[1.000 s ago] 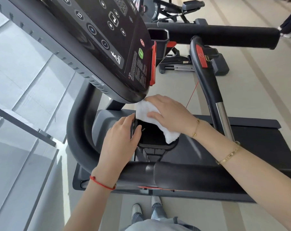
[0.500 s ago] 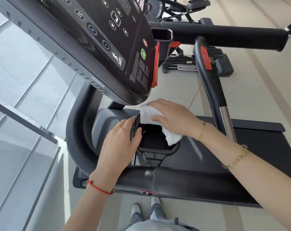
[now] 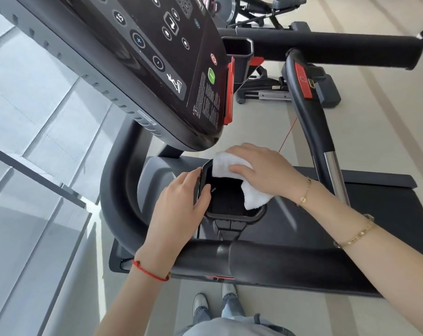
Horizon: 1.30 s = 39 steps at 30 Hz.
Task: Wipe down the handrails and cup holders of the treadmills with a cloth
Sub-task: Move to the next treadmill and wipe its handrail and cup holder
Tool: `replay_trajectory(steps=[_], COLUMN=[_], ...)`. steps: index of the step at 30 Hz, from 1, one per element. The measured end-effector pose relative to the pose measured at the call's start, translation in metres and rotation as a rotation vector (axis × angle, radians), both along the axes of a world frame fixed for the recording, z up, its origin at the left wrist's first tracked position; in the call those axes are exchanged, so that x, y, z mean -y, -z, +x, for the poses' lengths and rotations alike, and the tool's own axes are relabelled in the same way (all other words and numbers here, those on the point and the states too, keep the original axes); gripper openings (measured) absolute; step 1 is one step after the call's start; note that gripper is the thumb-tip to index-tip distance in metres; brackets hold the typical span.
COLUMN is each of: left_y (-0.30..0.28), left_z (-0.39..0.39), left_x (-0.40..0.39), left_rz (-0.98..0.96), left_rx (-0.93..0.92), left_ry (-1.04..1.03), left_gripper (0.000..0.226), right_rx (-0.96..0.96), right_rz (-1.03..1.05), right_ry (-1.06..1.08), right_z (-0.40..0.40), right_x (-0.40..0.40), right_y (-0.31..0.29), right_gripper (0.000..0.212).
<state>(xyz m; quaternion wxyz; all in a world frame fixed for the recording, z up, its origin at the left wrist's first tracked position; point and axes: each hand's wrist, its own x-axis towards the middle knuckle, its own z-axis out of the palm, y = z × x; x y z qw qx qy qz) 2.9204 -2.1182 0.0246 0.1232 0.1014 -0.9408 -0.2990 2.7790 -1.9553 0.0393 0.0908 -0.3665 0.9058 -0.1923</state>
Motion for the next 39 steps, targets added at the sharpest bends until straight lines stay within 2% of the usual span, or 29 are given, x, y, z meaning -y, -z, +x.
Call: replay_trajectory(steps=[3,6,9,15,21,25,29,35,39], left_y=[0.0,-0.001,-0.001,0.002,0.002,0.002,0.003,0.002,0.0], left_z=[0.0,0.0,0.001,0.0,-0.001,-0.002,-0.002,-0.002,-0.001], left_x=[0.001,0.001,0.001,0.002,0.001,0.001,0.001,0.001,0.0], left_rz=[-0.001,-0.002,0.002,-0.013,-0.017,-0.02,-0.007,-0.002,-0.003], left_rx=[0.004,0.013,0.011,0.024,0.023,0.012,-0.003,0.01,0.011], left_ry=[0.002,0.016,0.021,0.016,0.02,0.021,0.03,0.028,0.022], left_gripper=[0.045,0.044,0.042,0.044,0.044,0.041,0.038,0.042,0.041], right_rx=[0.051,-0.012,-0.003,0.078,0.298,0.318,0.288,0.278,0.218], right_rz=[-0.022,0.071,0.065,-0.102,-0.14,-0.016,-0.04,-0.087,-0.028], right_ry=[0.07,0.011,0.018,0.377,0.536,0.451,0.345,0.408,0.228], right_z=[0.002,0.001,0.003,0.039,0.062,0.035,0.024,0.057,0.022], right_x=[-0.017,0.004,0.016,-0.011,-0.024,-0.013,-0.008,-0.024,-0.013], right_y=[0.0,-0.005,-0.008,0.004,0.011,-0.002,-0.01,0.006,-0.003], right_gripper=[0.036,0.034,0.034,0.047,0.055,0.052,0.051,0.053,0.05])
